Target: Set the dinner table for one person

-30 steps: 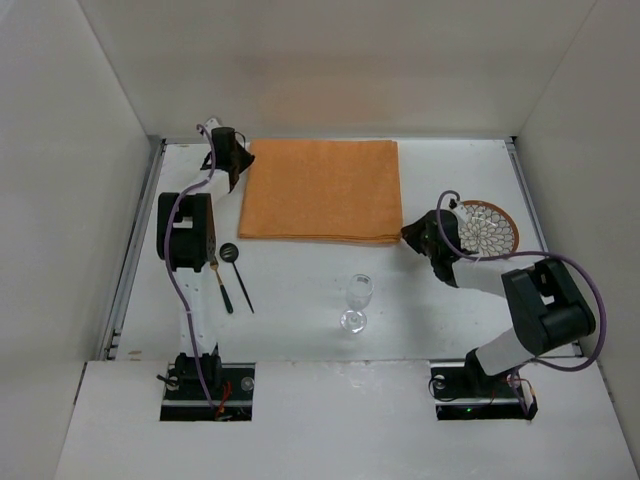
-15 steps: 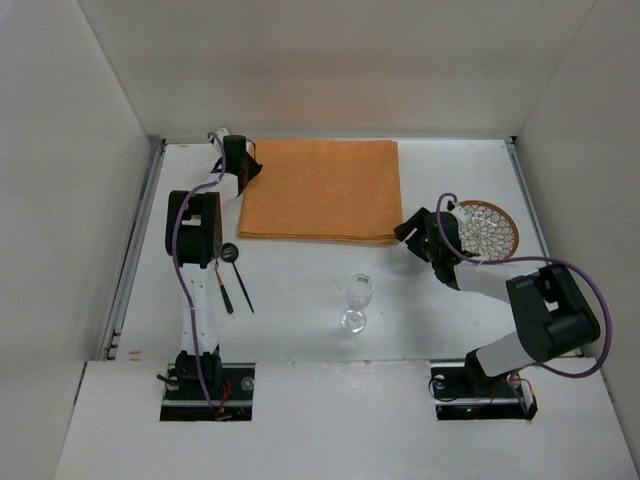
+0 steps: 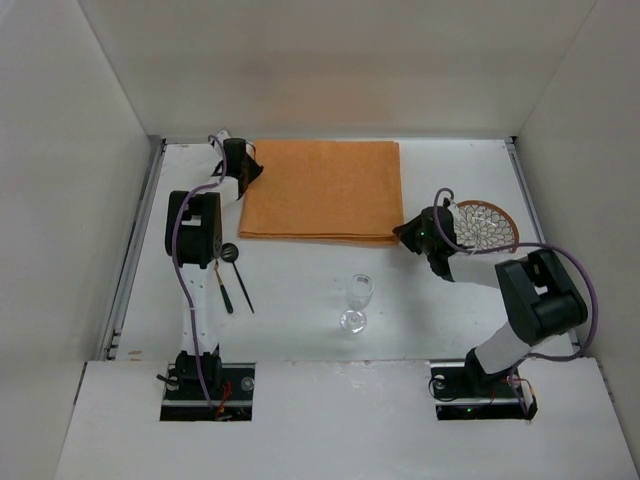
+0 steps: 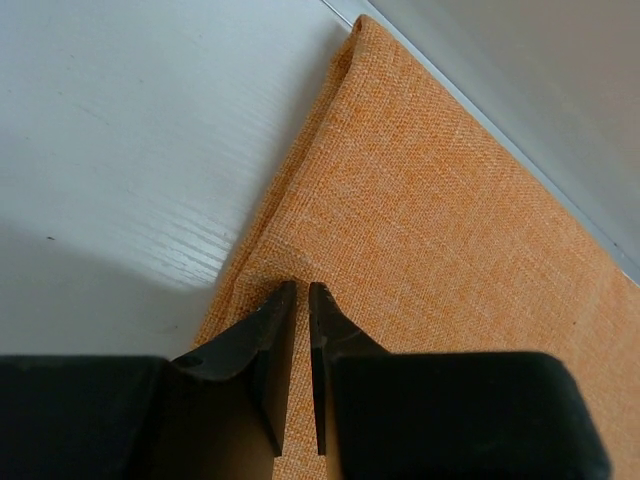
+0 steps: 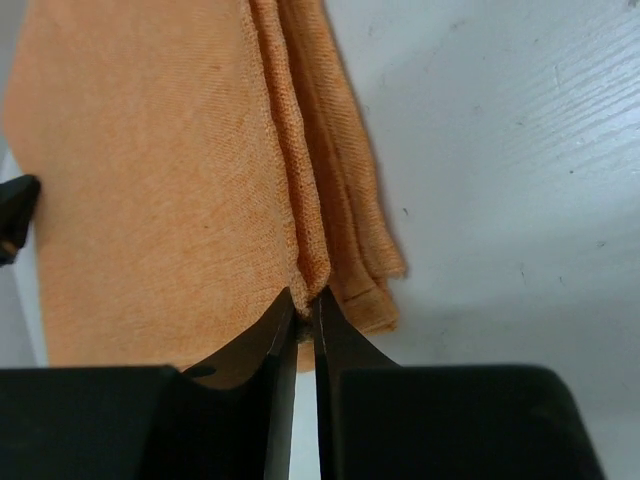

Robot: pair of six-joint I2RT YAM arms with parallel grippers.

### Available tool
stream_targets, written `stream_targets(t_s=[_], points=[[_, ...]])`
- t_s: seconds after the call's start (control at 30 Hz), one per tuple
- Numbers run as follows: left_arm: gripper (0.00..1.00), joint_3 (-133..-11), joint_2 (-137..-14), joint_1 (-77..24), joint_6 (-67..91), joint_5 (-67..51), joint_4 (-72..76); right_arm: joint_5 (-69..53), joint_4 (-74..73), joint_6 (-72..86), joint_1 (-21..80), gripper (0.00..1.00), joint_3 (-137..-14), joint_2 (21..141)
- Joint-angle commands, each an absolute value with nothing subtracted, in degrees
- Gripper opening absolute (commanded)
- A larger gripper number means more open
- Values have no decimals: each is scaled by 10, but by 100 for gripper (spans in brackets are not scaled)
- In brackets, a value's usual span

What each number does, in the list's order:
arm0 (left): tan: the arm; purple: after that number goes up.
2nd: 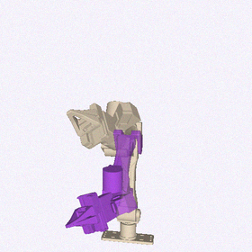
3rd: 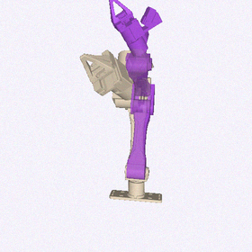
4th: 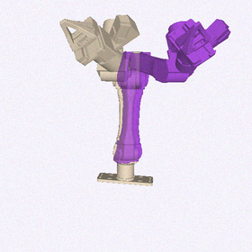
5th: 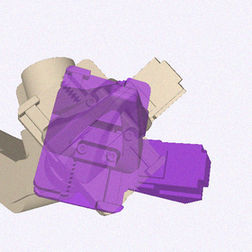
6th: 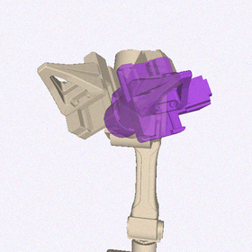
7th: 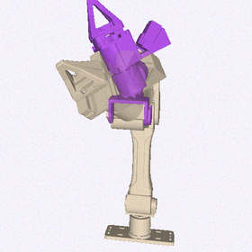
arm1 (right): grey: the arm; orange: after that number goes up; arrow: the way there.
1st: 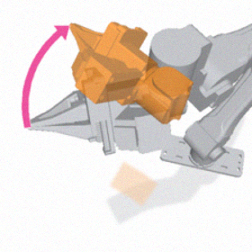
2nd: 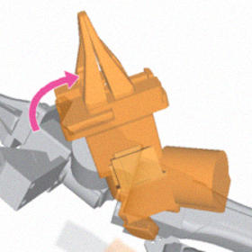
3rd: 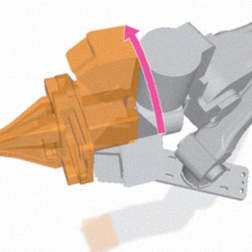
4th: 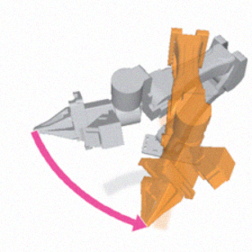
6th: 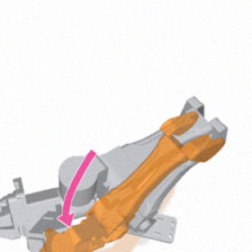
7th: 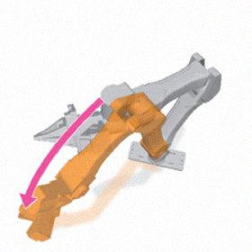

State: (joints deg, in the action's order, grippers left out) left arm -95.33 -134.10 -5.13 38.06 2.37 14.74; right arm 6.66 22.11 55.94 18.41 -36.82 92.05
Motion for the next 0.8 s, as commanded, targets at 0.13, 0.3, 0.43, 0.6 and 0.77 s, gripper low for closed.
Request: stream_targets(t_s=[0.13, 0.3, 0.43, 0.6, 0.77], points=[[12, -899, -1304, -60, 434, -27, 178, 51, 238, 550, 124, 12, -313, 848], [14, -867, -1287, -65, 455, -29, 197, 45, 247, 545, 99, 30, -286, 824], [23, -829, -1251, -58, 461, -23, 206, 36, 236, 523, 101, 61, -273, 792], [42, -730, -1143, -56, 452, 16, 255, 53, 183, 497, 98, 68, -259, 683], [52, -621, -1024, -87, 438, 31, 336, 105, 97, 462, 75, 64, -283, 564]])
